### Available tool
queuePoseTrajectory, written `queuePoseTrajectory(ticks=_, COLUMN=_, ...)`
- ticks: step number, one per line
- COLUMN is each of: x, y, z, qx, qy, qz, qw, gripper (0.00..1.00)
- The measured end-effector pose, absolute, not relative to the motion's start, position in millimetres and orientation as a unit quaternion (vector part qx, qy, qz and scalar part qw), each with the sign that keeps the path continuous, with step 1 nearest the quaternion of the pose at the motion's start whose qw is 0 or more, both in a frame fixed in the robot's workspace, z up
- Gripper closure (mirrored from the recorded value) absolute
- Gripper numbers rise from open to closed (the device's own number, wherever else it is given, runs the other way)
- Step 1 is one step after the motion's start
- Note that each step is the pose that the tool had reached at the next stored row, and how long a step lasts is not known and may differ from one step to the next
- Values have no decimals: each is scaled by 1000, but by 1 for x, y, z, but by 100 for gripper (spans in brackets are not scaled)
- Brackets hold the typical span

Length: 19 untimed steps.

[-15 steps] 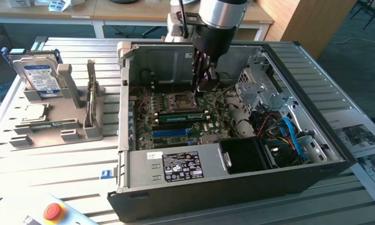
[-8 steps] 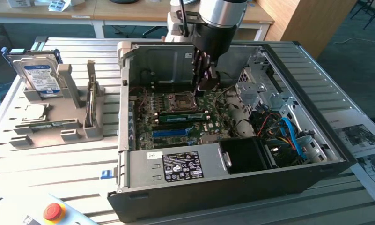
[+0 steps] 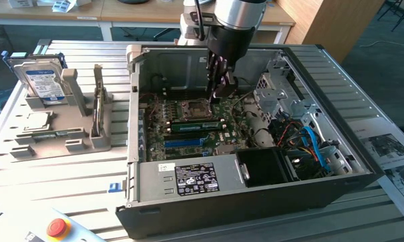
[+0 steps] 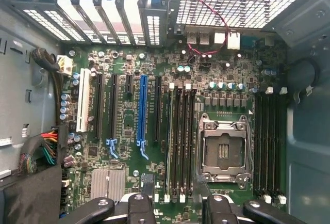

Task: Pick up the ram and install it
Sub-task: 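Insert the ram into the slot, then press down the ram until it locks into place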

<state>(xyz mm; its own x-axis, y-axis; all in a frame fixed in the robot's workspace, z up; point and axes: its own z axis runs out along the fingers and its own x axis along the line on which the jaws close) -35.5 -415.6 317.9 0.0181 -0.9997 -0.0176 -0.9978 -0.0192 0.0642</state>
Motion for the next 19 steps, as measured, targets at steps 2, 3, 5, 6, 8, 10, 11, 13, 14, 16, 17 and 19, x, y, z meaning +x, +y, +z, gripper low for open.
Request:
queuePoseTrajectory(ticks=2, x=-36, y=-416, z=318, qx=713, qy=-700, qz=-26, qw=14, gripper=57)
queuePoseTrajectory(ticks=3, x=-36, y=-416, z=318, qx=714, qy=-700, qz=-23, qw=11, gripper=57)
queuePoseTrajectory(ticks=5, x=-37, y=-416, z=318, qx=714, qy=-700, qz=-17, qw=4, gripper=57)
queuePoseTrajectory(ticks=6, x=-37, y=-416, z=318, qx=714, qy=-700, qz=-16, qw=3, gripper=57)
queuePoseTrajectory(ticks=8, x=-37, y=-416, z=318, qx=714, qy=-700, qz=-16, qw=3, gripper=57)
queuePoseTrajectory(ticks=10, x=-37, y=-416, z=318, qx=714, qy=-700, qz=-16, qw=3, gripper=57)
queuePoseTrajectory(ticks=11, x=-37, y=-416, z=318, qx=714, qy=-700, qz=-16, qw=3, gripper=57)
queuePoseTrajectory(ticks=13, x=-37, y=-416, z=320, qx=714, qy=-700, qz=-16, qw=4, gripper=57)
queuePoseTrajectory(ticks=14, x=-37, y=-416, z=321, qx=714, qy=-700, qz=-16, qw=3, gripper=57)
queuePoseTrajectory(ticks=16, x=-37, y=-416, z=322, qx=714, qy=-700, qz=-16, qw=3, gripper=57)
queuePoseTrajectory(ticks=17, x=-37, y=-416, z=322, qx=714, qy=-700, qz=-16, qw=3, gripper=57)
queuePoseTrajectory(ticks=19, x=-37, y=-416, z=323, qx=714, qy=-700, qz=-16, qw=3, gripper=57)
